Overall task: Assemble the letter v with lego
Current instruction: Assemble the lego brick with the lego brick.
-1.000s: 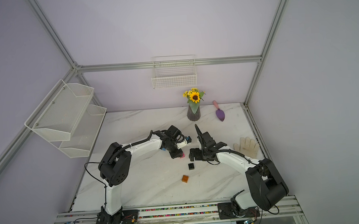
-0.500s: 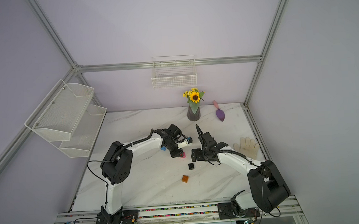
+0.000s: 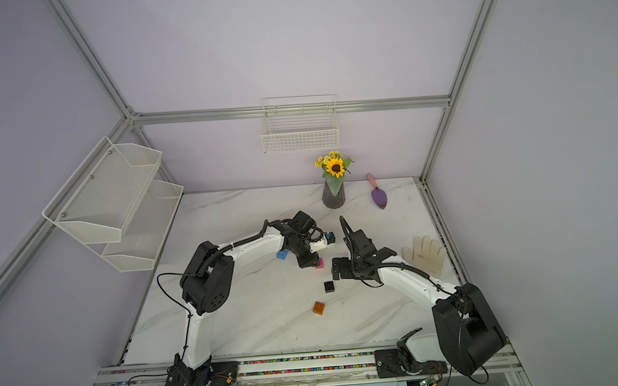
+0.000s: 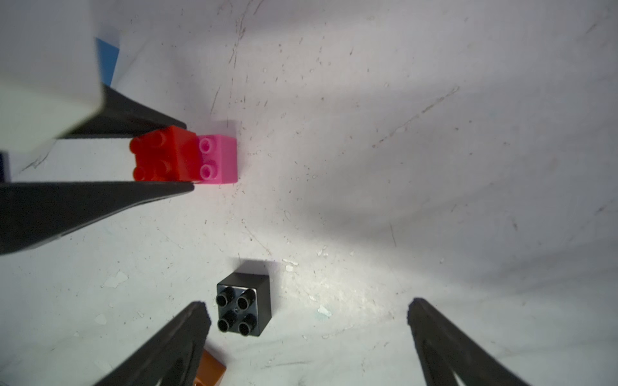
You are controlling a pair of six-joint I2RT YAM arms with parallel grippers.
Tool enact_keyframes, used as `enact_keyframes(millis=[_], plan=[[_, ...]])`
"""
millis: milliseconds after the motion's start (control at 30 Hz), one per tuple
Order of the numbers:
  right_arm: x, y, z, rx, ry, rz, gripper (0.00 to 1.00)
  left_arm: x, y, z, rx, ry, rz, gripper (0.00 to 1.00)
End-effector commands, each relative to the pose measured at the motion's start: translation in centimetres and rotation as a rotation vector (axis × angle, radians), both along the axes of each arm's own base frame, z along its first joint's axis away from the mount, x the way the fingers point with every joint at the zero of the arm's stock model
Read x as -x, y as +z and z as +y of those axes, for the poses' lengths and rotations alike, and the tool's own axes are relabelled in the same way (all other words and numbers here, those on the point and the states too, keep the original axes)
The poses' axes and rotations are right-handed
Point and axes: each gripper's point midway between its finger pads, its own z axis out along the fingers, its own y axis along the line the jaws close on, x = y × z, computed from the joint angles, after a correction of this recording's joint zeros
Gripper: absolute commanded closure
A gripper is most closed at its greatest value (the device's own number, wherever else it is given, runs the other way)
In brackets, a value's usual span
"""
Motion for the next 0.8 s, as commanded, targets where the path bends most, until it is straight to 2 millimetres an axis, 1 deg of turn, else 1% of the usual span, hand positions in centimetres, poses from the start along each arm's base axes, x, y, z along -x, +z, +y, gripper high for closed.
enact_keyframes(millis=[0,67,133,233,333,400,467,667,767], plan=[[0.2,0.2,0.4,-0.043,-0.005,0.012,0.03,-0.4,-2.7,0.2,-0.052,0.024,0.034,0.71],[0.4,0.4,0.7,-0.073,-0.008,0.016,0.03,-1.1,-2.6,-0.2,-0.053,0.044,0.023,0.71],[0.9,0.4,1.2,-0.123,-0.004,0.042,0.03,-1.4,-2.7,-0.1,-0.062,0.050,0.012,0.71],[1.8,0.0,1.3,-0.188,-0.013,0.089,0.03,-0.1,-3.0,0.4,-0.073,-0.024,0.013,0.71],[1.8,-0.2,1.1,-0.230,-0.027,0.083,0.03,1.0,-3.5,1.2,-0.103,-0.080,0.006,0.70],[1.9,-0.3,0.9,-0.243,-0.035,0.085,0.03,1.2,-4.2,1.9,-0.139,-0.096,0.007,0.70],[1.9,-0.3,0.6,-0.247,-0.042,0.083,0.03,1.3,-4.6,2.0,-0.157,-0.114,0.020,0.70],[1.6,0.1,0.1,-0.263,-0.051,0.073,0.03,1.0,-4.3,1.6,-0.176,-0.174,-0.011,0.70],[1.6,-0.1,0.0,-0.264,-0.044,0.076,0.03,1.3,-4.5,1.4,-0.175,-0.196,0.001,0.70]])
